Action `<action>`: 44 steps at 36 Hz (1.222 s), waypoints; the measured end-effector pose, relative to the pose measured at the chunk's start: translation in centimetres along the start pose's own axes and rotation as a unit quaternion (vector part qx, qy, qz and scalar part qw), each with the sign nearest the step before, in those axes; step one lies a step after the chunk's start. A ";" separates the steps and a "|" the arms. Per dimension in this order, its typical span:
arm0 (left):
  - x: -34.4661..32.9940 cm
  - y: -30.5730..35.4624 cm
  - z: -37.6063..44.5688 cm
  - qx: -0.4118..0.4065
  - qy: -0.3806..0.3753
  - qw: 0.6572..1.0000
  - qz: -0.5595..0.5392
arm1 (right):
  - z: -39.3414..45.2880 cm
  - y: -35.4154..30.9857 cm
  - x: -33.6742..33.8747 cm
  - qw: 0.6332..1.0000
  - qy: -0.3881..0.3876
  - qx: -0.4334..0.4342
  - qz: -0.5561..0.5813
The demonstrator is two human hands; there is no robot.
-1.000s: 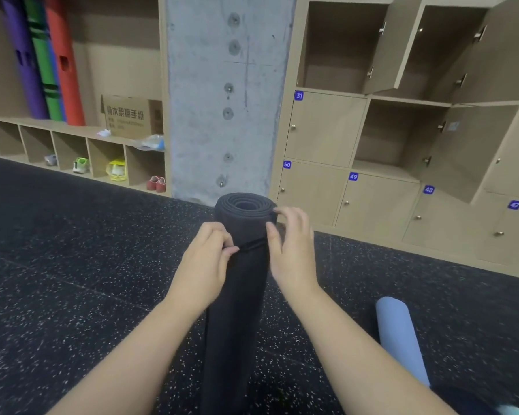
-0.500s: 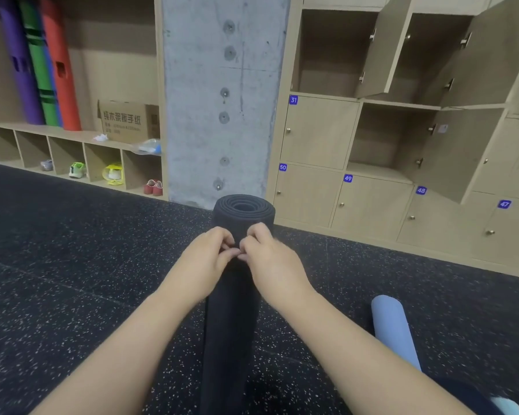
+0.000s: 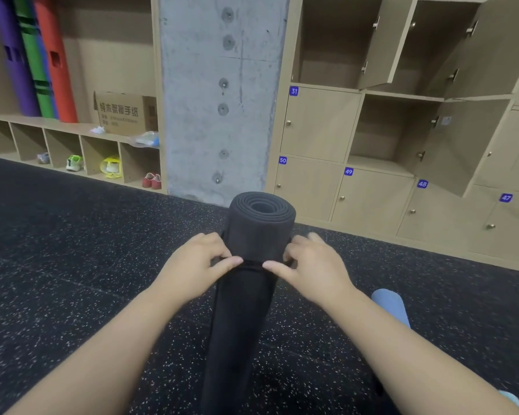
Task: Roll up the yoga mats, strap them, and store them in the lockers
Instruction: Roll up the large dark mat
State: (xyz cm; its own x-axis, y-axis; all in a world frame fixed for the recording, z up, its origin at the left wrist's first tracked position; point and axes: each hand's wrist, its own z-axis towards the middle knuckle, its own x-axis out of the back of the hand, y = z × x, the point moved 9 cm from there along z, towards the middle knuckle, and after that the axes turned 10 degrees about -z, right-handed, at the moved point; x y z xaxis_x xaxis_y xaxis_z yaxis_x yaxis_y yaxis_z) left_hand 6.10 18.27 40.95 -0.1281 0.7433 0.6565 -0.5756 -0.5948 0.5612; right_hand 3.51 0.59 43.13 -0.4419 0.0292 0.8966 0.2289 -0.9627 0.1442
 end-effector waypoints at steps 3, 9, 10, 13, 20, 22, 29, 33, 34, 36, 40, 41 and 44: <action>0.3 -0.7 -0.1 -0.005 0.017 0.999 -0.032 | 0.7 -0.6 0.0 0.997 0.035 0.066 -0.005; 0.3 -1.7 -0.2 0.000 0.021 0.998 -0.062 | 0.5 -0.7 0.2 0.978 0.166 0.127 -0.003; 0.3 -1.7 -0.2 0.001 0.023 0.998 -0.067 | 0.5 -0.7 0.3 0.975 0.181 0.130 -0.013; 0.2 -2.4 -0.1 0.010 0.027 0.997 -0.068 | 0.7 -0.7 -1.3 0.981 0.135 0.141 -0.006; -1.9 -4.4 -0.7 0.045 -0.017 0.997 -0.053 | -0.2 2.7 -7.4 0.975 -0.076 -0.044 0.206; -3.0 -5.5 -1.1 0.067 -0.043 0.996 -0.036 | -0.9 2.7 -9.1 0.965 -0.110 -0.064 0.229; -5.1 -7.5 -3.2 0.087 -0.073 0.993 -0.041 | -2.3 2.1 -12.3 0.940 -0.161 -0.101 0.282; -5.3 -7.3 -2.8 0.104 -0.083 0.991 -0.032 | -1.8 2.0 -12.7 0.900 -0.163 -0.137 0.381; -5.2 -7.1 -2.7 0.105 -0.076 0.991 -0.037 | -1.7 1.9 -12.4 0.890 -0.146 -0.145 0.407; -4.8 -6.5 -2.5 0.098 -0.050 0.993 -0.053 | -1.6 1.8 -11.4 0.881 -0.090 -0.157 0.438; -4.1 -5.3 -3.1 0.079 -0.013 0.995 -0.054 | -2.3 1.6 -8.4 0.892 0.060 -0.168 0.414; -4.0 -5.2 -3.4 0.078 -0.009 0.996 -0.047 | -2.3 1.5 -7.4 0.893 0.086 -0.163 0.410; -4.0 -4.9 -4.1 0.082 -0.015 0.997 0.005 | -1.1 0.5 -4.5 0.913 0.102 -0.109 0.380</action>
State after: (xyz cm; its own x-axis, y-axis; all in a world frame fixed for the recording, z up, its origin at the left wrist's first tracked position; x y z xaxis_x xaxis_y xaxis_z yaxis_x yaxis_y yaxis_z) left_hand 6.13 19.47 33.56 -0.1077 0.7284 0.6766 -0.4344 -0.6467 0.6270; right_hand 4.65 -0.35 38.76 -0.3845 -0.6993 0.6026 0.3693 -0.7148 -0.5938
